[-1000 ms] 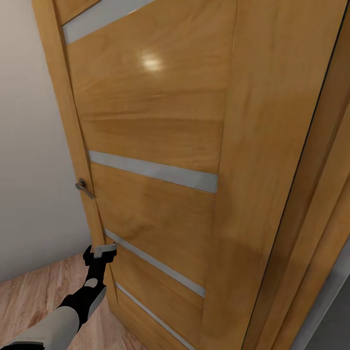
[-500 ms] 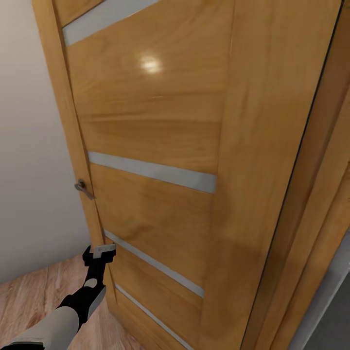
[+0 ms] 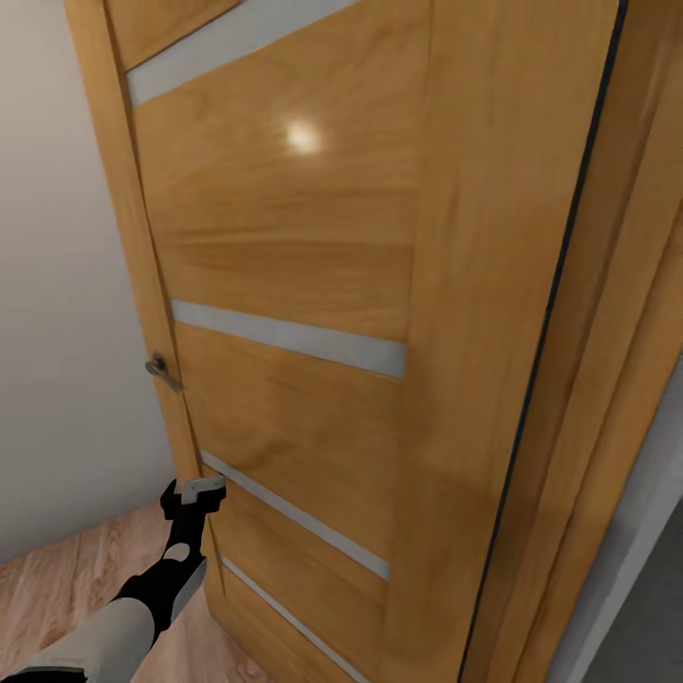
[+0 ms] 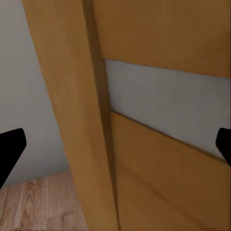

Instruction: Move the two storage containers from the living room to the garage. In the garage, place one container on the floor and stack the other container on top of it (either order is fine).

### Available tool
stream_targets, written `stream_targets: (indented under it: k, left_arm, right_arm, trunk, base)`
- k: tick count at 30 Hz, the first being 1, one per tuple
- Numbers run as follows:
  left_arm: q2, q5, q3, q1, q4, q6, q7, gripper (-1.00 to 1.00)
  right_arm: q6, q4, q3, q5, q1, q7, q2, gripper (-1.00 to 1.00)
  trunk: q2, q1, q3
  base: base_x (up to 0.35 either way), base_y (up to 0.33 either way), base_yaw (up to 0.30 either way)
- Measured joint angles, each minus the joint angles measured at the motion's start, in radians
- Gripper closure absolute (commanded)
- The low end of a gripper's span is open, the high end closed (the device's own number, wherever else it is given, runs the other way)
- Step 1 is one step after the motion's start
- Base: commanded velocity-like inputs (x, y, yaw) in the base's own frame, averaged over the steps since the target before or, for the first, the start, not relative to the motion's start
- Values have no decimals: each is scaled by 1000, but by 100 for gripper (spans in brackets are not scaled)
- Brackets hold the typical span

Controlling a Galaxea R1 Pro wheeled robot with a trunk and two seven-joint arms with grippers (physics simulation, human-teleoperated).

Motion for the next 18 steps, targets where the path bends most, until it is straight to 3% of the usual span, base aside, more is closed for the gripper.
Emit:
stream_targets:
  k: [9, 18]
  left_arm:
    - [-2, -18, -20, 1, -1, 3, -8, -100]
    - [0, -16, -22, 2, 1, 0, -6, -100]
  right_arm:
    - [0, 0, 0, -1, 1, -10, -1, -100]
    - [1, -1, 0, -1, 0, -11, 0, -100]
  trunk:
    - [0, 0, 12]
    - [0, 0, 23]
  base:
    - [163, 0, -89]
    - [30, 0, -89]
